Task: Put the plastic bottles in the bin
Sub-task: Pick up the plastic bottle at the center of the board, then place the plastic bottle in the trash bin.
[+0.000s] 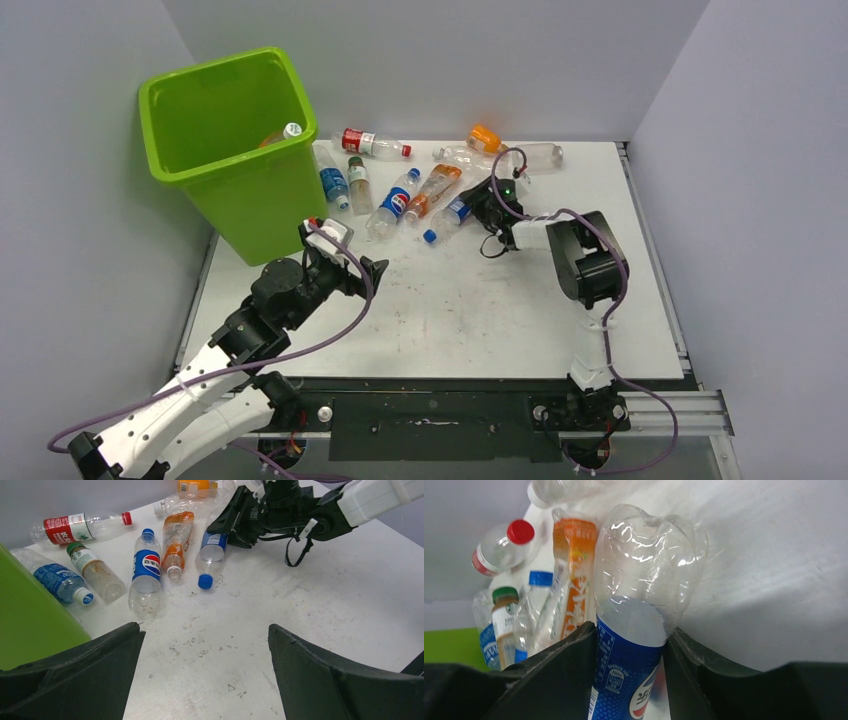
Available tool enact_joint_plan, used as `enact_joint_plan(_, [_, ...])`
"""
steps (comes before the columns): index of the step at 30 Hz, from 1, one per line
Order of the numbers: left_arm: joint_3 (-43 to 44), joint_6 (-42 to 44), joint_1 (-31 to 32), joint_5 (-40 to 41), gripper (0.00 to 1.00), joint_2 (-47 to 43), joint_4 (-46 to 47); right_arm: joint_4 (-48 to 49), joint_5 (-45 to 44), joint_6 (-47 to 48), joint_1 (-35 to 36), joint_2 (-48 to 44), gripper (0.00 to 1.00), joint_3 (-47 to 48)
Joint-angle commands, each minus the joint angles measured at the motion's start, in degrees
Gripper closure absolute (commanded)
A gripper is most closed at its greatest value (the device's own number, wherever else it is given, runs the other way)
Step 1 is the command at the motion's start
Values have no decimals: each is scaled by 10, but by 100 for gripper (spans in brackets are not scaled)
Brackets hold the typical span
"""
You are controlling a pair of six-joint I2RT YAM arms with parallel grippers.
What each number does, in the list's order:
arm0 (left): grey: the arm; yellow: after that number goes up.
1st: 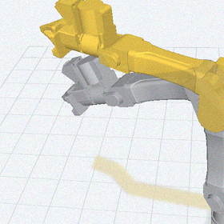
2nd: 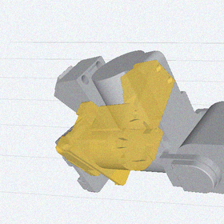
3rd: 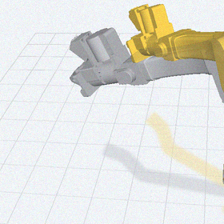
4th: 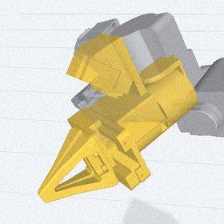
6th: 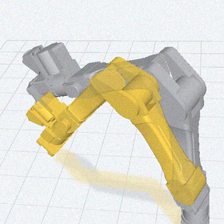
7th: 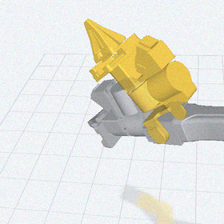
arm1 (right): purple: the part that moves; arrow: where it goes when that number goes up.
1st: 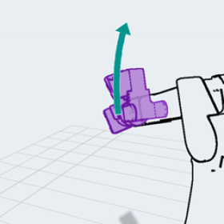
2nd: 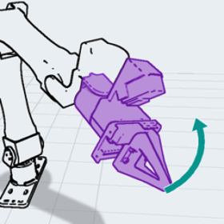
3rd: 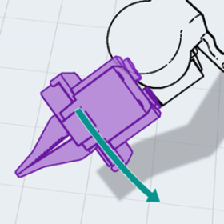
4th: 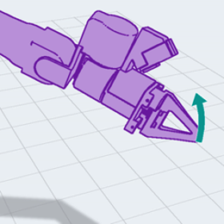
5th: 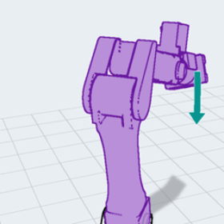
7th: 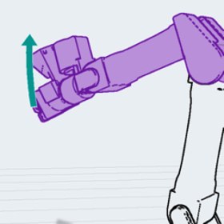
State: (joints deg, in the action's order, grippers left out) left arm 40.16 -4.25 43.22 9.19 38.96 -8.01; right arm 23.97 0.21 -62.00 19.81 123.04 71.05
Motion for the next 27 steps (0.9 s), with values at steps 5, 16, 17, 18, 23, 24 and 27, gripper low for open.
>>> enact_joint_plan(5, [-6, 13, 10, 41, 4, -14, 19, 96, 52, 55, -7, -181, 67, -173])
enact_joint_plan(16, [-33, 3, 15, -9, 4, -32, 70, 113, 170, 146, -2, -513, 71, -356])
enact_joint_plan(17, [-37, -4, 16, -14, 4, -33, 89, 108, 182, 155, 1, -547, 71, -372])
enact_joint_plan(18, [-43, -21, 16, -20, 4, -36, 106, 100, 190, 162, 3, -579, 71, -385])
enact_joint_plan(23, [-65, -116, 15, -100, 4, -30, 200, 99, 255, 158, 11, -705, 71, -436])
enact_joint_plan(24, [-68, -142, 16, -120, 4, -24, 225, 100, 269, 155, 13, -720, 71, -437])
enact_joint_plan(27, [-75, -207, 17, -182, 4, 1, 277, 105, 297, 148, 18, -752, 71, -435])
